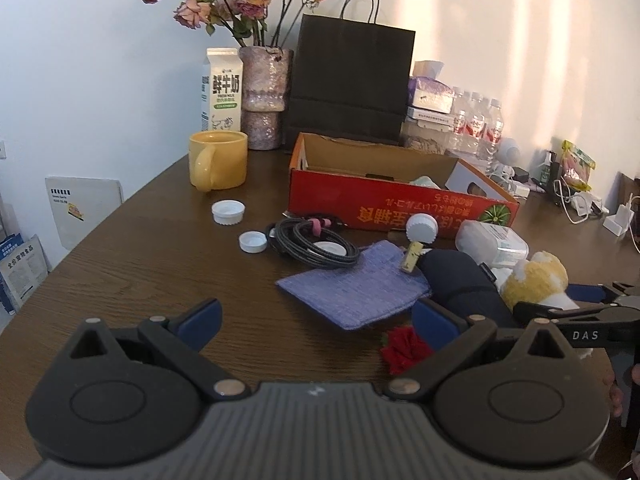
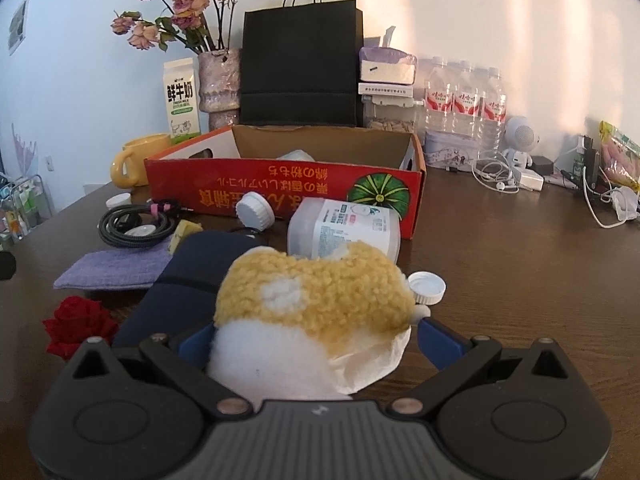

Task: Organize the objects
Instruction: 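Grasp the white plush sheep with the right tool, then grasp the red rose with the left tool while the right tool holds the sheep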

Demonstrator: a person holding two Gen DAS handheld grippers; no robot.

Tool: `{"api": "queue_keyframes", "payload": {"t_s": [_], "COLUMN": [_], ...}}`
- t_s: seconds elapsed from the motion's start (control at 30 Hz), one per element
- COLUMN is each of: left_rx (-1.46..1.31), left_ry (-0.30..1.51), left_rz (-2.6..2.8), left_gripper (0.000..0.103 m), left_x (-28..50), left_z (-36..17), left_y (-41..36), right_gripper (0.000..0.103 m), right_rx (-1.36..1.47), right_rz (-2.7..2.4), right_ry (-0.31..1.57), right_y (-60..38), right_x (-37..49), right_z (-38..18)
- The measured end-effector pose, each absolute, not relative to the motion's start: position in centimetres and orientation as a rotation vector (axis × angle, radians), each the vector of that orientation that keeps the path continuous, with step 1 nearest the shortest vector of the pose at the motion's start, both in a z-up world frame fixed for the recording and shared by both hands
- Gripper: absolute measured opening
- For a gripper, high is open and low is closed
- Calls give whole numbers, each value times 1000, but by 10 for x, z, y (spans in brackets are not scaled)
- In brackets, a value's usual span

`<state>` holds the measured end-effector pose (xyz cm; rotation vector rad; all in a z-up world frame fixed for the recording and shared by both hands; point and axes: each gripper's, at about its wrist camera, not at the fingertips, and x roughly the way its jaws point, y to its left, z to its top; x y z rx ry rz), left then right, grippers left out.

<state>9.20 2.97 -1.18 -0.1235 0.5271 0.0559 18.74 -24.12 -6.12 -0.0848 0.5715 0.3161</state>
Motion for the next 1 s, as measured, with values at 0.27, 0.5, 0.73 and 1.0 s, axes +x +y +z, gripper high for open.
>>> {"api": "queue_keyframes", "payload": {"t_s": [0.27, 0.5, 0.73, 1.0], "left_rx": [-120, -106, -101, -98], "left_ry": [527, 563, 590, 609], "left_rz": [17, -24, -62, -80], "left_gripper": [103, 103, 103, 103], "left_x": [93, 99, 104, 110], "left_z": [-12, -19, -28, -34], "left_y": [17, 2, -8, -15], "right_gripper": [78, 61, 57, 57], "right_rx": [-109, -106, -113, -80], "right_rz": [360, 400, 389, 356], "right_ry": [541, 563, 483, 374], "right_y": [-236, -235, -238, -249], "right_x": [182, 182, 169, 155], "right_z": [-59, -61, -56, -48]}}
